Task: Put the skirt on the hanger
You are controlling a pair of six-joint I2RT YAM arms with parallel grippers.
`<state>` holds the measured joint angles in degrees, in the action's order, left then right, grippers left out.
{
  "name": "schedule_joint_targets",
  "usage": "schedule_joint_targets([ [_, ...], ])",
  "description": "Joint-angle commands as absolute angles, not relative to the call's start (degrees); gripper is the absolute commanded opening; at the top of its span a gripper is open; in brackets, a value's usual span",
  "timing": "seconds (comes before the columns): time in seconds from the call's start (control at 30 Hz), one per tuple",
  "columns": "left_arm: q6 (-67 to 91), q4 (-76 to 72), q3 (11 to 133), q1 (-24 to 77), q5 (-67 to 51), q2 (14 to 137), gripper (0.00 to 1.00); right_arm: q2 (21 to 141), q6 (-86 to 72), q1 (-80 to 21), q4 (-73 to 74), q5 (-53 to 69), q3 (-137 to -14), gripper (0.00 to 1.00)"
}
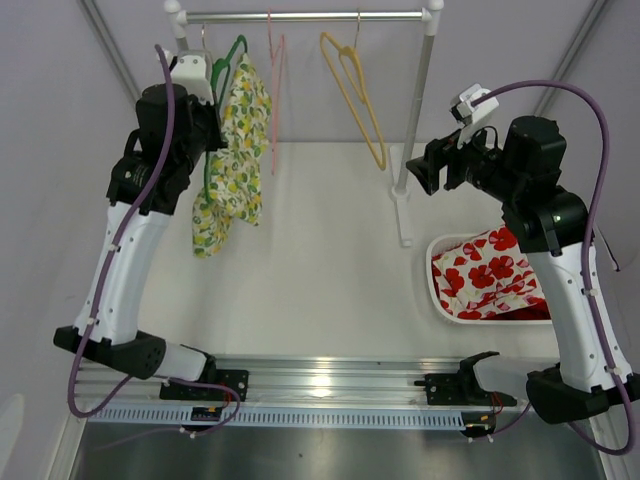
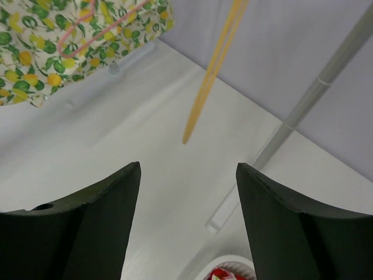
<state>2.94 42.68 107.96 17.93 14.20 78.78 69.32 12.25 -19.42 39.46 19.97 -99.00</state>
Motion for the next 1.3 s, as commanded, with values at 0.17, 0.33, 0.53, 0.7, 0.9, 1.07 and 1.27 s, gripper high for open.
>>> schedule_joint_targets([
  [0.17,1.40,32.43,118.10,16.79,15.11,86.03,0.00,70.13,11.78,-13.36,38.14,22.23,-97.38,0.72],
  [0.33,1.58,32.61,125.14,16.09,16.26,92.10,0.00,70.40,11.95,-12.74,37.97,22.94,-96.68,0.72],
  [0.53,2.90,34.36,130.95,13.98,15.03,97.55,0.00,71.28,11.95,-12.13,37.71,22.85,-95.98,0.72],
  [0.7,3.87,34.37,128.85,12.92,13.36,98.17,0.00,71.46,11.78,-12.04,37.00,23.20,-94.92,0.72],
  [0.9,5.36,34.27,126.30,11.16,10.99,99.31,0.00,71.98,11.43,-11.87,36.47,23.38,-93.96,0.72],
  [1.07,5.54,34.80,124.46,10.72,9.41,99.05,0.00,72.07,11.43,-11.69,36.04,23.03,-92.37,0.71],
  [1.27,6.06,34.89,121.03,10.46,8.00,97.30,0.00,71.72,11.25,-11.43,35.68,22.94,-90.97,0.71],
])
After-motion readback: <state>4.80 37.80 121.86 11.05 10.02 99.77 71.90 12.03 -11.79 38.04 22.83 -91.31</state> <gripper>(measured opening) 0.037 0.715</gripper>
